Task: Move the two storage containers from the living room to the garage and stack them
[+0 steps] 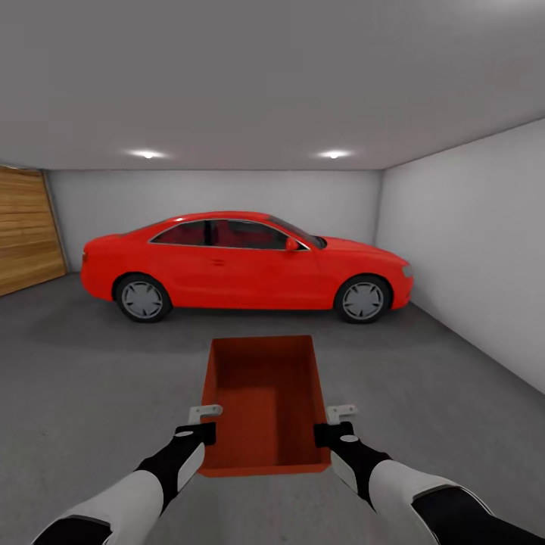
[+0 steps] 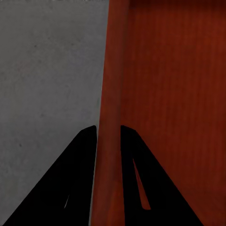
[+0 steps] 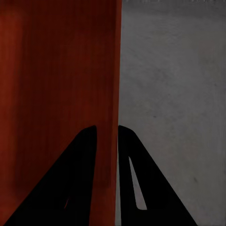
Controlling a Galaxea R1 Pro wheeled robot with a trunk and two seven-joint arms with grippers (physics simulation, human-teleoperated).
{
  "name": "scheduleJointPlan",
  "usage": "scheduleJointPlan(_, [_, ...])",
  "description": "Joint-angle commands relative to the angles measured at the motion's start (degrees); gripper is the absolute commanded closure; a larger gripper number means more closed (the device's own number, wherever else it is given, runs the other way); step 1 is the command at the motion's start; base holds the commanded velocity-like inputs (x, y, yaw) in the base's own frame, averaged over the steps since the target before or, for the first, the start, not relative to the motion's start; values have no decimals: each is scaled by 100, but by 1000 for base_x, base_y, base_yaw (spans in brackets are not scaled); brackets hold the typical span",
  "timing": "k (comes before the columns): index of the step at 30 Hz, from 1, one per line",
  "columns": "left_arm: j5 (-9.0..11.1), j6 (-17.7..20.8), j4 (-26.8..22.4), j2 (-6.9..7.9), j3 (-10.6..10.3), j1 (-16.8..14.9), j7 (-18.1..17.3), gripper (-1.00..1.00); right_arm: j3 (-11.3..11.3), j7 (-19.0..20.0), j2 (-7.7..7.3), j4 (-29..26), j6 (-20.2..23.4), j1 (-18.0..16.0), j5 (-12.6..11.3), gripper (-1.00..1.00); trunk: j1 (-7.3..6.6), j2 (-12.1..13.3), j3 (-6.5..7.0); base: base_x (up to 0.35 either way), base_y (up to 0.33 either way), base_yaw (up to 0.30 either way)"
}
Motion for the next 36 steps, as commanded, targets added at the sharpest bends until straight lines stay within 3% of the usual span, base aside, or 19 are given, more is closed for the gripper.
scheduleJointPlan(1, [-2,43,-5,171,93,0,96,100,-77,-26,-4,-6,-35,-4,-64,100,5,-4,-2,322,0,0])
scheduleJointPlan(28, [-2,43,-5,166,89,0,96,100,-77,-26,-5,-6,-40,-4,-64,100,5,-4,-2,322,0,-2])
scheduleJointPlan(36, [-2,43,-5,166,92,0,96,100,-77,-43,-5,-6,-26,-4,-64,100,5,-4,-2,322,0,-230])
